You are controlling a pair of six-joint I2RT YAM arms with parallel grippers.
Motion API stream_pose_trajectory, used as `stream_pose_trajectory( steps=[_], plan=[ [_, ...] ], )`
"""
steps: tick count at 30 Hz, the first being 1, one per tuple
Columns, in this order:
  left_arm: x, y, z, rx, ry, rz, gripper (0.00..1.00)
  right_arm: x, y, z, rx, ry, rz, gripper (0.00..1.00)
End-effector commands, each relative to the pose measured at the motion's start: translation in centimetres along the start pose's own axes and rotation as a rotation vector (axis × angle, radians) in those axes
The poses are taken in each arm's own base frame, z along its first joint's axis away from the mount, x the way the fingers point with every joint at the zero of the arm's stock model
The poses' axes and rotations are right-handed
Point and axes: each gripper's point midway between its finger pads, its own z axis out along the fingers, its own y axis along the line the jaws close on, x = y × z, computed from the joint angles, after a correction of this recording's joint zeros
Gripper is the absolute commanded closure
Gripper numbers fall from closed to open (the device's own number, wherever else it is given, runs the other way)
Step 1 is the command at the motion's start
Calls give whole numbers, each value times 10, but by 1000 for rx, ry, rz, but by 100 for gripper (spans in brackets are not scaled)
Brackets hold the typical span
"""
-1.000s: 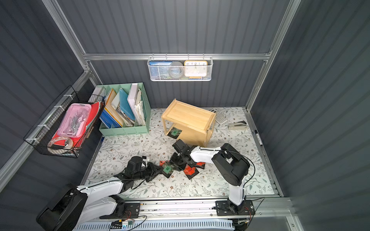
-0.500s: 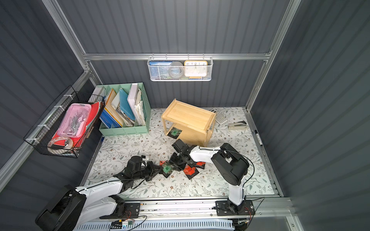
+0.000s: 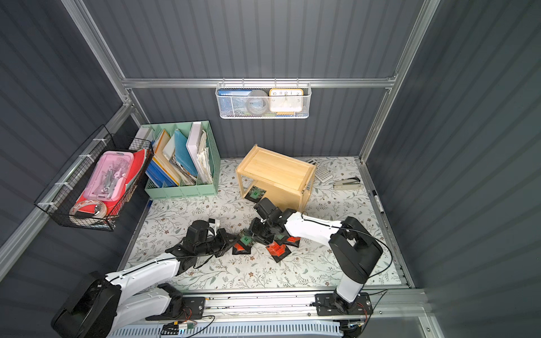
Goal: Place the tea bags on the shelf by color
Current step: Pick up the tea bag from the center of the board, then place the tea bag on the shelf.
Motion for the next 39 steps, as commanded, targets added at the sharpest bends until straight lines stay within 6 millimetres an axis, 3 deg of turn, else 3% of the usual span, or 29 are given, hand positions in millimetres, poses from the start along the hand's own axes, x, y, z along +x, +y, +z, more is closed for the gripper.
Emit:
stream_pose_trajectory(
  steps=[1, 12, 22, 30, 33, 34, 35, 39],
  plan=[
    [-2, -14, -3, 15, -3, 59, 100, -1, -2, -19, 24, -50, -78, 45],
    [-14, -55, -6, 94, -28, 143, 100, -11, -4, -91, 37, -262, -238, 43],
    [-30, -83, -7, 145, -94, 177, 100, -21, -25, -156, 123, -465, -343, 36],
    [-49, -103, 8, 200, -140, 162, 100, -29, -31, -196, 151, -558, -377, 24],
    [-56, -109, 16, 221, -155, 142, 100, -27, -31, -204, 159, -540, -398, 14],
    [-61, -110, 20, 219, -174, 137, 100, -27, -31, -208, 163, -536, -406, 5],
    [-62, -109, 24, 212, -173, 133, 100, -26, -33, -211, 177, -529, -408, 1],
    [-67, -113, 36, 204, -182, 125, 100, -22, -38, -223, 197, -514, -431, 1]
  ],
)
